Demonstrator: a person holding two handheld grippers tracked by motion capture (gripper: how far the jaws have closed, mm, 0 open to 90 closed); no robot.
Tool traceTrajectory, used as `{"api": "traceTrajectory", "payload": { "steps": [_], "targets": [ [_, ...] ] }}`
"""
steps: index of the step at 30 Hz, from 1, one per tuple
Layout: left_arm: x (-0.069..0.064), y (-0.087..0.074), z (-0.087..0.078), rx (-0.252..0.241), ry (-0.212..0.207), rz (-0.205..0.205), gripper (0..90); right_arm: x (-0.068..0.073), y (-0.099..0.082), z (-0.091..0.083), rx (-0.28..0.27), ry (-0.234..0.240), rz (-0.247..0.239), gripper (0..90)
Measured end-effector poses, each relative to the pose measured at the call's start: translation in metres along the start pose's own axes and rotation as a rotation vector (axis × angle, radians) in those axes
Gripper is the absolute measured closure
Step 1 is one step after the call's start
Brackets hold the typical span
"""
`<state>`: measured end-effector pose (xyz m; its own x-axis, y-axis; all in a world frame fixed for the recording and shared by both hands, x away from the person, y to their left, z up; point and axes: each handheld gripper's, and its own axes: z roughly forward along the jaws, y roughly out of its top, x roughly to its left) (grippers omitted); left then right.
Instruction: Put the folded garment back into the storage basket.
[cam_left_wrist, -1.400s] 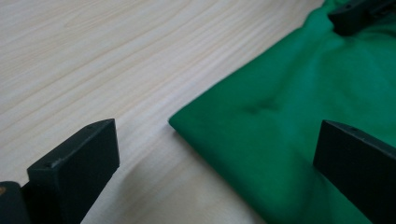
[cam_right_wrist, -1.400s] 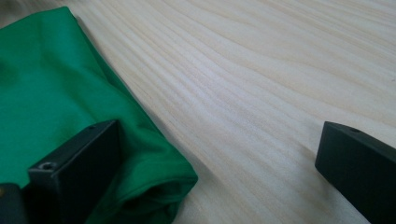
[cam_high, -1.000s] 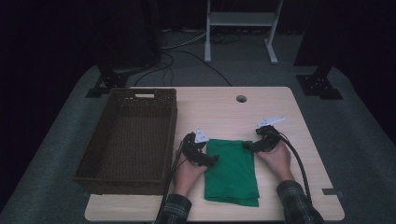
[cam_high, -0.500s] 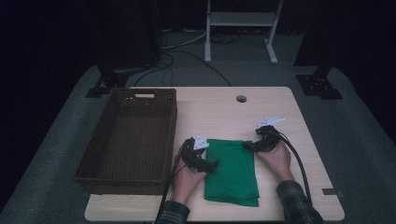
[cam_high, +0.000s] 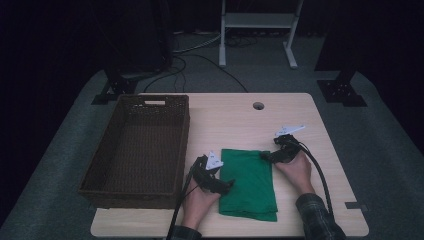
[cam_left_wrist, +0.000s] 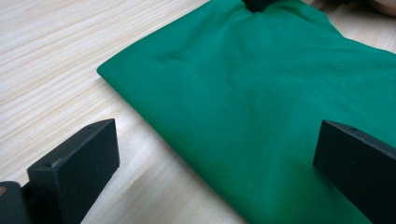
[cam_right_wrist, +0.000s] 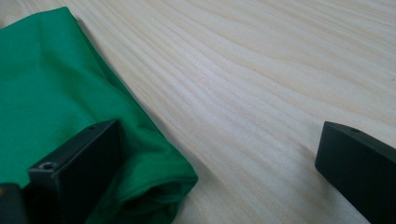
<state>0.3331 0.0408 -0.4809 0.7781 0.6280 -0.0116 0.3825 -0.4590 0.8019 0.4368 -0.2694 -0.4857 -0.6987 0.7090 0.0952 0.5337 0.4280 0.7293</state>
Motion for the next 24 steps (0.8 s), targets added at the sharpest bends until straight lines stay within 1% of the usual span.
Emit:
{"api": "traceTrajectory", "payload": {
  "steps": [4, 7, 13, 21, 24],
  "targets": [
    [-0.005, -0.002, -0.002, 0.011, -0.001, 0.002, 0.0, 0.000, 0.000, 0.000, 0.000, 0.000, 0.002, 0.0],
    [-0.009, -0.005, -0.006, -0.001, -0.014, -0.010, 0.0, 0.000, 0.000, 0.000, 0.000, 0.000, 0.001, 0.0],
    [-0.021, -0.009, -0.012, -0.009, -0.016, 0.002, 0.0, 0.000, 0.000, 0.000, 0.000, -0.001, 0.001, 0.0],
    [-0.031, -0.014, -0.018, -0.004, -0.031, -0.001, 0.0, 0.000, 0.000, 0.000, 0.001, 0.000, 0.003, 0.0],
    [-0.036, -0.016, -0.021, -0.016, -0.036, 0.000, 0.0, 0.000, 0.000, 0.000, 0.000, 0.000, 0.002, 0.0]
  ]
}}
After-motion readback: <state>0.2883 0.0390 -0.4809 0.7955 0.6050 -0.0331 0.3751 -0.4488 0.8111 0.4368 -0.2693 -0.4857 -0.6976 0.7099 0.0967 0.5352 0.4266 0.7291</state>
